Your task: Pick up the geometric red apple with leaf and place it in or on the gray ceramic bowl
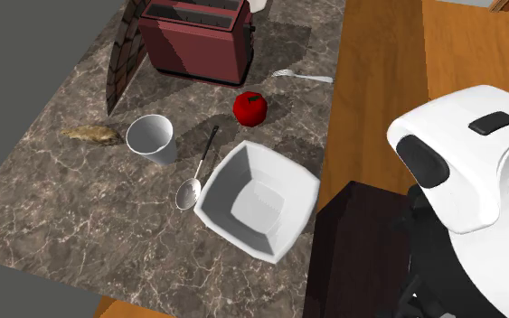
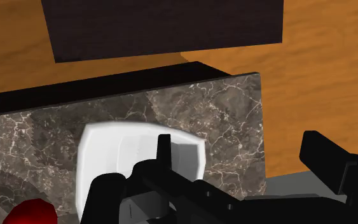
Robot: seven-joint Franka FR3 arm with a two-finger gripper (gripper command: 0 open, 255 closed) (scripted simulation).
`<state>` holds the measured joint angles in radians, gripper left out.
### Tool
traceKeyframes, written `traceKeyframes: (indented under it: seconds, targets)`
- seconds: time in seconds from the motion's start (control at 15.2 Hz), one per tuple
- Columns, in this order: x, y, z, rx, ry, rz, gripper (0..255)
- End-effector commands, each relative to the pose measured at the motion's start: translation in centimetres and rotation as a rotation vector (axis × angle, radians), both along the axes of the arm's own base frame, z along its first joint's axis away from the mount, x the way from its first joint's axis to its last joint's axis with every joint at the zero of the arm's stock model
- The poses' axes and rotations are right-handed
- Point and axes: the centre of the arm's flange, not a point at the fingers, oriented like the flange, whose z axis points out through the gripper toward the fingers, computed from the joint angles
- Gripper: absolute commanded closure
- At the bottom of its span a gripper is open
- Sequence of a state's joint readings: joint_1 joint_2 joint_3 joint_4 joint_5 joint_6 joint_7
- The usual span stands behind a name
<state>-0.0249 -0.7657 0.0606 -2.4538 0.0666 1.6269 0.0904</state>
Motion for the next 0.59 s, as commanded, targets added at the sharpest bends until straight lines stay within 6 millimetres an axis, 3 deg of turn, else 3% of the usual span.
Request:
traceKeyframes:
  seconds: [0.0, 0.53]
  targets:
    - [0.0, 0.0, 0.0, 0.000, 0.000, 0.000, 0]
    - [5.4, -6.9, -5.1, -0.030, -0.013, 0.021, 0]
